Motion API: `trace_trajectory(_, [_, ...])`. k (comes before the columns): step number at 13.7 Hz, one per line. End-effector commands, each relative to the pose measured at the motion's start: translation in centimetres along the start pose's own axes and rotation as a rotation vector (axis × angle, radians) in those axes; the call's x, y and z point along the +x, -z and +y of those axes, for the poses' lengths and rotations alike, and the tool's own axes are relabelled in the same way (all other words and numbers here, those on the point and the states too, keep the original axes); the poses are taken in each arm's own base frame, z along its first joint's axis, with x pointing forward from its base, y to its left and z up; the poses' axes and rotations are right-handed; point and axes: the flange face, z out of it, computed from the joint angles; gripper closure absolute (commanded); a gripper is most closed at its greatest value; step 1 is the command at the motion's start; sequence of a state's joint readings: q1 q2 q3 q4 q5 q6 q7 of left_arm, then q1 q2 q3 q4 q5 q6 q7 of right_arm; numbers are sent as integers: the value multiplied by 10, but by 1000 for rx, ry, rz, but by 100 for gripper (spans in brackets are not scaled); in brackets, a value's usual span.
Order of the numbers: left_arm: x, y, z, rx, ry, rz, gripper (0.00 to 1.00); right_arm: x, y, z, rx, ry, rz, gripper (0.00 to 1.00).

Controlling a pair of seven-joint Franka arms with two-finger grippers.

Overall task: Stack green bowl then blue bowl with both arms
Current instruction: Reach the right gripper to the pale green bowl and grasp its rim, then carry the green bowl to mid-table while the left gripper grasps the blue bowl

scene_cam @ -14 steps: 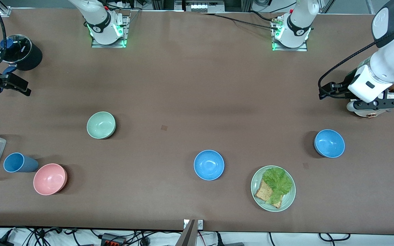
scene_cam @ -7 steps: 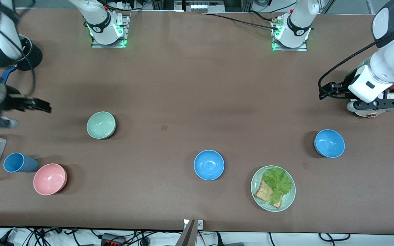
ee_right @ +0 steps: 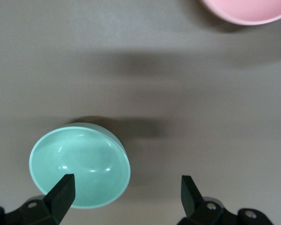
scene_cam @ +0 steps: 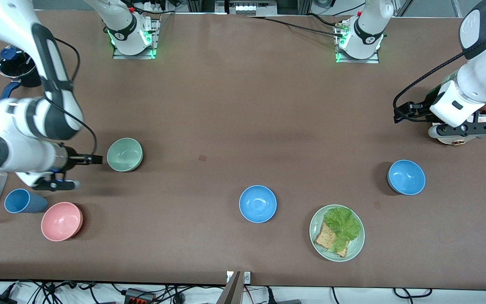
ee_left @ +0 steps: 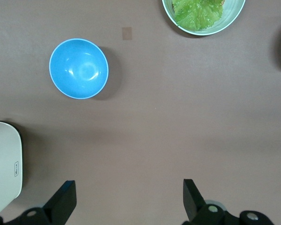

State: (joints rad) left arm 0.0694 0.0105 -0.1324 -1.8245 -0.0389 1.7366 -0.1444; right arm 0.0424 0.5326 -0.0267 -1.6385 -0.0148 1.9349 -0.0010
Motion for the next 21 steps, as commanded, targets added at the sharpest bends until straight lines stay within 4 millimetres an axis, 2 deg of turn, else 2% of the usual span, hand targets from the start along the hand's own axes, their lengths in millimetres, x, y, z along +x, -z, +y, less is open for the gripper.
trace_trajectory(1, [4, 6, -2, 12, -7, -4, 0, 9, -29, -18, -15, 14, -33, 0])
trace_trajectory(5, [7, 4, -4, 10, -4, -7, 0, 13, -68, -15, -9, 6, -87, 0])
trace_trajectory(6, [7, 4, -4, 10, -3, -7, 0, 13, -72, -16, -10, 7, -94, 4])
trace_trajectory(7, [8, 3, -4, 10, -3, -9, 0, 12, -74, -17, -8, 7, -99, 16])
trace_trajectory(10, [10, -3, -3, 14, -3, -21, 0, 12, -73, -20, -10, 10, -105, 85])
trace_trajectory(11, [11, -3, -3, 13, -5, -19, 0, 11, -74, -19, -9, 10, -108, 100])
trace_trajectory(14, [21, -22, -7, 17, -27, -55, 0, 11, -72, -20, -9, 15, -110, 100])
trace_trajectory(15, [27, -34, -13, 18, -49, -72, 0, 13, -65, -22, -5, 31, -98, 100])
trace_trajectory(16, [40, -52, -28, 12, -44, -91, 0, 12, -54, -37, 3, 54, -85, 100])
trace_trajectory(17, [63, -72, -47, 14, -22, -95, 0, 13, -32, -55, 13, 84, -67, 100])
trace_trajectory(18, [92, -102, -75, 15, -8, -108, 0, 13, -12, -76, 20, 110, -66, 100])
trace_trajectory(19, [112, -124, -101, -7, -13, -122, 0, 12, 14, -111, 32, 162, -54, 100])
trace_trajectory(20, [128, -144, -111, -16, -45, -135, 0, 8, 31, -140, 34, 181, -49, 100])
trace_trajectory(21, [140, -163, -115, -22, -78, -143, 0, 2, 37, -171, 33, 163, -45, 100])
